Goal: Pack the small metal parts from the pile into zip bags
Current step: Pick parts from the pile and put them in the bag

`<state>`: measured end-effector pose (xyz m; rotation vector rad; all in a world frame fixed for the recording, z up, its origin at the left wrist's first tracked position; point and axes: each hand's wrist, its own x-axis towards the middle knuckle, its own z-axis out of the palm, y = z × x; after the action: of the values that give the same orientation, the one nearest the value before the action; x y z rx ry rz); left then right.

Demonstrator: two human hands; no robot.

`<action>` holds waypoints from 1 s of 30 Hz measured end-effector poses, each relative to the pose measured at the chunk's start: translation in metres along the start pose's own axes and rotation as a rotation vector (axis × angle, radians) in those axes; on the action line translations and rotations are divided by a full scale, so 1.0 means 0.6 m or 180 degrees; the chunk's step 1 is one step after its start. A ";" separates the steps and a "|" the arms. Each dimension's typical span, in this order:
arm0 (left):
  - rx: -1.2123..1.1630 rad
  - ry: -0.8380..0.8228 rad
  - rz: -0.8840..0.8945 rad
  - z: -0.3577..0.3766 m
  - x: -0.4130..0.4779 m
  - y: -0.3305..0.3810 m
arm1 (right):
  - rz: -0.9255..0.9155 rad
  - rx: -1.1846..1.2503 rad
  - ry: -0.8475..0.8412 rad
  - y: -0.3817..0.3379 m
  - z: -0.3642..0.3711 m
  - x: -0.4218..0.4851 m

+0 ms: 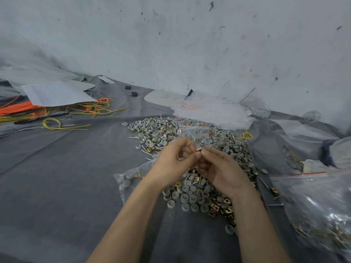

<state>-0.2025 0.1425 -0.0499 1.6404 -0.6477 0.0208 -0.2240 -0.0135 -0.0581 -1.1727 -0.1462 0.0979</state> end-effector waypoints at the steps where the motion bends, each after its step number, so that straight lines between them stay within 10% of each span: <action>1: 0.0192 0.0037 0.0000 0.000 0.000 -0.001 | -0.0045 -0.0325 0.0073 0.003 0.003 0.002; 8: 0.0989 0.0441 -0.0225 0.020 0.003 -0.011 | -0.0638 -0.1878 0.0596 0.013 0.005 0.011; 21: -0.0809 0.0980 -0.0937 0.040 0.010 -0.008 | -0.0767 -0.0737 0.1654 0.023 0.007 0.025; 30: -0.0624 0.0996 -0.0914 0.036 0.006 -0.009 | -0.0700 -0.3065 0.1898 0.026 -0.006 0.020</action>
<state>-0.2048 0.1214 -0.0577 1.4857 -0.1670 0.0046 -0.2118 -0.0088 -0.0728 -2.0765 0.2393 -0.5754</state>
